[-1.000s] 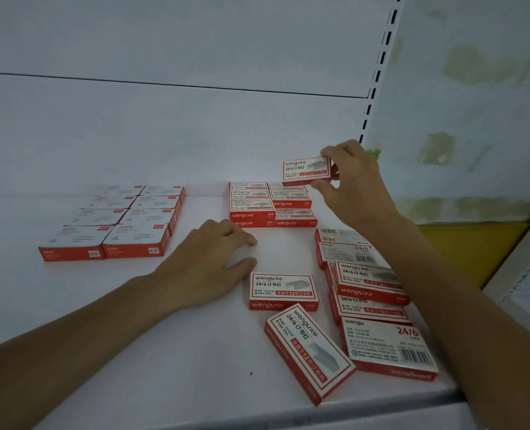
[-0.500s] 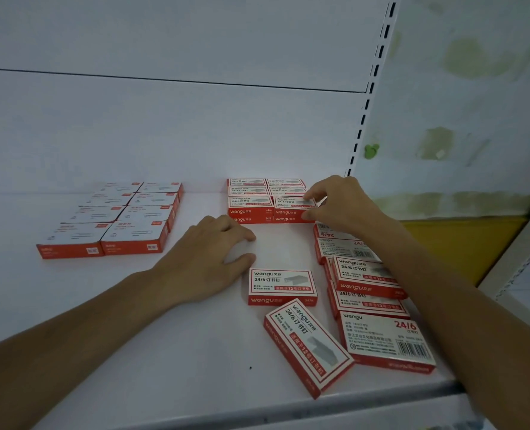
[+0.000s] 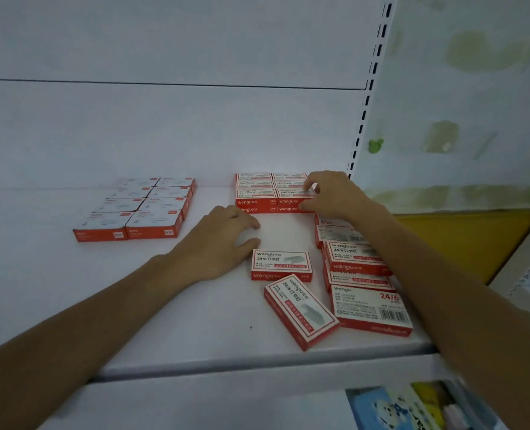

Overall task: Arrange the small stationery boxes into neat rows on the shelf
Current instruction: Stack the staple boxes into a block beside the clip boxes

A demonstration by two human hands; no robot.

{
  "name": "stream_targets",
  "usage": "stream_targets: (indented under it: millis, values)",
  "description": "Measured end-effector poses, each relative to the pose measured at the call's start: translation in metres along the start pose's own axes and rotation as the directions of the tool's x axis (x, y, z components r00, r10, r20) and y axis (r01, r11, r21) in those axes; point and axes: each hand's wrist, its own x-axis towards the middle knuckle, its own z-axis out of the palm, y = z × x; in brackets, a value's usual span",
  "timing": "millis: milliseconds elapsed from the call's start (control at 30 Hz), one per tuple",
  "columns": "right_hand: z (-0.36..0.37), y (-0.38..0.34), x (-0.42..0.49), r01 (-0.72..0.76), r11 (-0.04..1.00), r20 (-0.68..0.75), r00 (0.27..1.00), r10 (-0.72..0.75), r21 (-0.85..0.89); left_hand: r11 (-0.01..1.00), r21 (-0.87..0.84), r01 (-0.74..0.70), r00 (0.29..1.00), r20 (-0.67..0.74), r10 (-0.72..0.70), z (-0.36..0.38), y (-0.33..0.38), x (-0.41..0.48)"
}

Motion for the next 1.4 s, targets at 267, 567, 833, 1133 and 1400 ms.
stream_targets:
  millis: [267, 567, 833, 1133, 1400]
  values:
    - [-0.028, -0.008, -0.011, 0.077, 0.994, -0.076, 0.995, -0.071, 0.072, 0.966, -0.242, 0.091, 0.995, 0.065, -0.077, -0.022, 0.015, -0.02]
    - [-0.033, -0.023, -0.09, 0.27, 0.956, 0.369, 0.882, -0.292, 0.11, 0.977, -0.212, 0.038, 0.998, -0.037, -0.047, -0.013, 0.036, -0.048]
    - [-0.015, -0.029, -0.096, 0.369, 0.922, -0.004, 0.928, -0.371, 0.115, 0.877, -0.451, 0.167, 0.955, -0.146, -0.257, -0.008, 0.031, -0.045]
    - [-0.006, -0.042, -0.087, 0.485, 0.844, -0.452, 0.821, -0.35, 0.228, 0.872, -0.48, 0.102, 0.957, -0.193, -0.218, -0.009, 0.035, -0.051]
    - [0.0, -0.037, -0.079, 0.443, 0.883, -0.429, 0.835, -0.344, 0.156, 0.911, -0.389, 0.139, 0.942, -0.231, -0.242, -0.013, 0.043, -0.056]
